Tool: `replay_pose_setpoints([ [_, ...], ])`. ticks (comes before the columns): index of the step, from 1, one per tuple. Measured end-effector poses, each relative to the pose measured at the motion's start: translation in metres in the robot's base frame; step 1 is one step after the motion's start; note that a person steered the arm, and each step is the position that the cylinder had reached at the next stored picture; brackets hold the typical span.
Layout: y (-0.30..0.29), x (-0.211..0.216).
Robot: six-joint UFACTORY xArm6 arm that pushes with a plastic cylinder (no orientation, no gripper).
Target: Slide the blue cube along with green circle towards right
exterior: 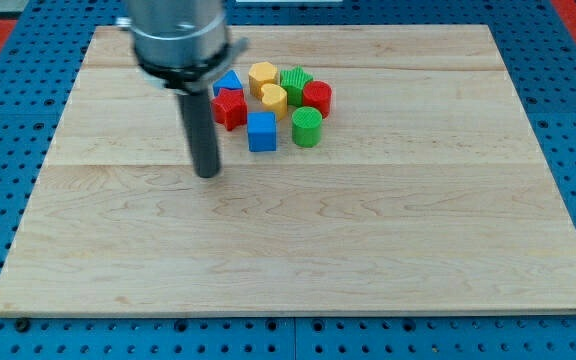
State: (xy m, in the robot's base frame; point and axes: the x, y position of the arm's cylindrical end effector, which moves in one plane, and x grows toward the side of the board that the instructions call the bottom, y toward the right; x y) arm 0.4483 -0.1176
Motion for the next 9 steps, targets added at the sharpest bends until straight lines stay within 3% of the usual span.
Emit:
replay_pose_setpoints([
  [2,-0.016,-0.04],
  [5,0.068,-0.05],
  [9,0.095,-0.054],
])
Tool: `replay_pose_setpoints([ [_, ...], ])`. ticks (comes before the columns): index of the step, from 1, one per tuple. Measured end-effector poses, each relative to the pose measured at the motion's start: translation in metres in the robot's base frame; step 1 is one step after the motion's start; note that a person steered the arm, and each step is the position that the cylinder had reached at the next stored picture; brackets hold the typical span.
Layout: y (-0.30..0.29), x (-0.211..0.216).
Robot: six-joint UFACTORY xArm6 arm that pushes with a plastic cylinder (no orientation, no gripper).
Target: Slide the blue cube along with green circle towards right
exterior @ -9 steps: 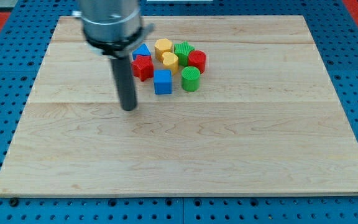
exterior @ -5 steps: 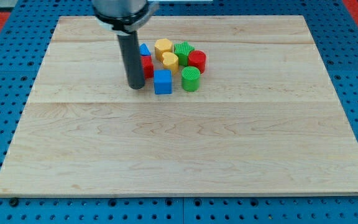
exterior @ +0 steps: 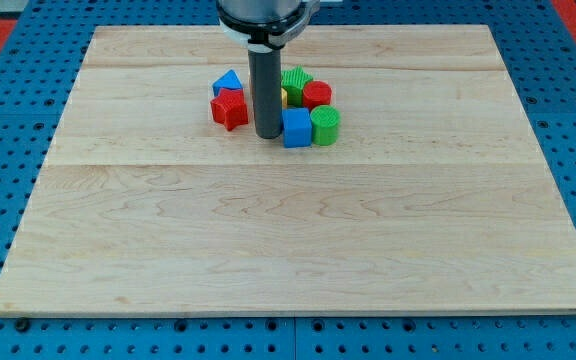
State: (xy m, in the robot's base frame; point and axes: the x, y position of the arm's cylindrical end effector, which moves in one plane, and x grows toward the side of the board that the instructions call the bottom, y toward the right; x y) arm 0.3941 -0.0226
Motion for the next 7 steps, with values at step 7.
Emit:
replay_pose_setpoints([
  [7,0.102,-0.012],
])
